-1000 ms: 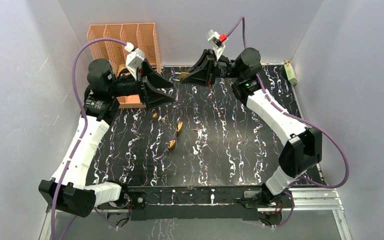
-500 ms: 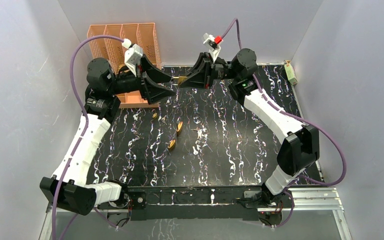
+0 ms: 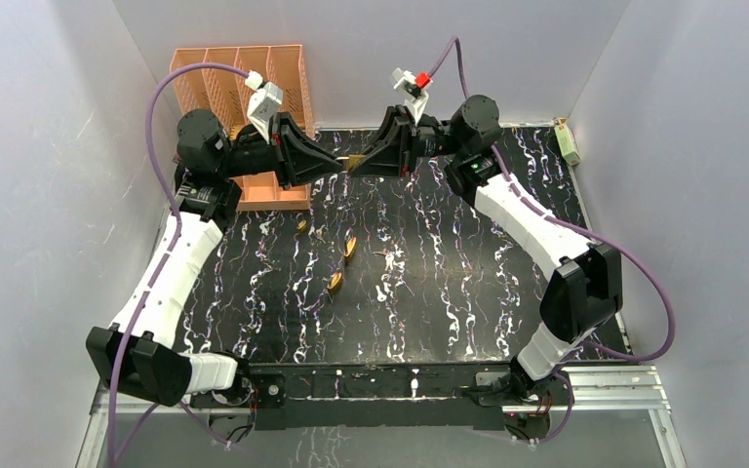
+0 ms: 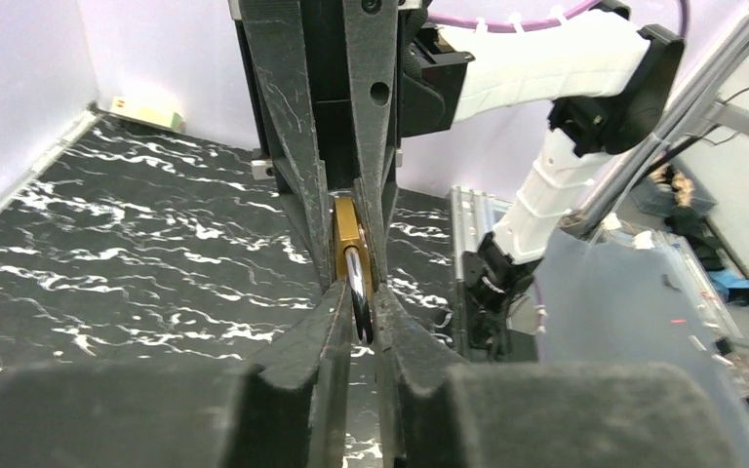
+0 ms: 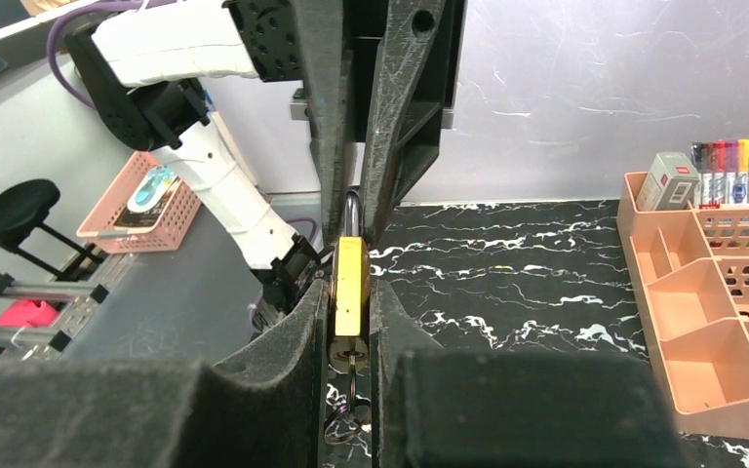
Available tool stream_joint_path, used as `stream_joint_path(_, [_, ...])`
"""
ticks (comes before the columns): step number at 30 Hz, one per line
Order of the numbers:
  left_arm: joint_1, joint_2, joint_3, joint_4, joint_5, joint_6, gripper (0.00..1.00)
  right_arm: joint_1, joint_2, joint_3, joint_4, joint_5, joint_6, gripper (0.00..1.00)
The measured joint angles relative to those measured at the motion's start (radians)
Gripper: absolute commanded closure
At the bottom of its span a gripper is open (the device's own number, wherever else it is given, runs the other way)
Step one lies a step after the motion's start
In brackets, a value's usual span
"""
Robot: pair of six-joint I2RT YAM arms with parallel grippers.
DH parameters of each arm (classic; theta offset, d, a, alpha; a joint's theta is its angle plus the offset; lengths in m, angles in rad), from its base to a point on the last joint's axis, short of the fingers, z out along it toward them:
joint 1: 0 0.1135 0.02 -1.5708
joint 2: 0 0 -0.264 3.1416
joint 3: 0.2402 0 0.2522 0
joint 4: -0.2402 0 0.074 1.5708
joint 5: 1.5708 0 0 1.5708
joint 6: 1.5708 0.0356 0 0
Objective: Lock with the key
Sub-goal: Lock the lock.
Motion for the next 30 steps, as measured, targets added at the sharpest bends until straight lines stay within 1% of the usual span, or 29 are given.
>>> stream_joint_path(6, [0.005, 0.010, -0.018, 0.051, 0.009, -0.043, 1.00, 0.001, 0.008, 0.002, 0.018, -0.017, -0.001, 1.00])
stream_joint_path(7, [0.006, 0.010, -0.022, 0.056, 0.010, -0.046, 1.00, 0.001, 0.010, 0.002, 0.019, -0.019, -0.001, 0.90])
stream_joint_path(8, [0.006, 0.010, -0.025, 0.060, 0.010, -0.050, 1.00, 0.001, 0.011, 0.002, 0.019, -0.022, -0.001, 0.75])
stream_joint_path(9, [0.007, 0.011, -0.025, 0.060, 0.011, -0.052, 1.00, 0.001, 0.012, 0.002, 0.019, -0.023, -0.001, 0.64])
stream_joint_path(11, [0.007, 0.011, -0.025, 0.058, 0.011, -0.046, 1.00, 0.000, 0.012, 0.002, 0.014, -0.023, 0.001, 0.50])
stream_joint_path(12, [0.007, 0.011, -0.025, 0.056, 0.016, -0.041, 1.00, 0.000, 0.012, 0.002, 0.010, -0.021, -0.003, 0.46])
stream_joint_path(13, [0.007, 0.011, -0.024, 0.054, 0.020, -0.038, 1.00, 0.000, 0.012, 0.002, 0.006, -0.020, -0.002, 0.43])
stream_joint_path(17, [0.013, 0.011, -0.019, 0.040, 0.032, -0.025, 1.00, -0.024, 0.005, -0.005, -0.012, -0.004, -0.013, 0.41])
stream_joint_path(21, [0.028, 0.011, -0.003, 0.030, 0.035, -0.021, 1.00, -0.068, -0.030, -0.035, -0.017, 0.001, -0.014, 0.41])
stream_joint_path(25, [0.039, 0.011, 0.008, 0.029, 0.041, -0.021, 1.00, -0.089, -0.052, -0.053, -0.016, 0.005, -0.017, 0.48])
stream_joint_path(30, [0.045, 0.011, 0.009, 0.029, 0.042, -0.021, 1.00, -0.085, -0.059, -0.083, -0.019, 0.006, -0.024, 0.48])
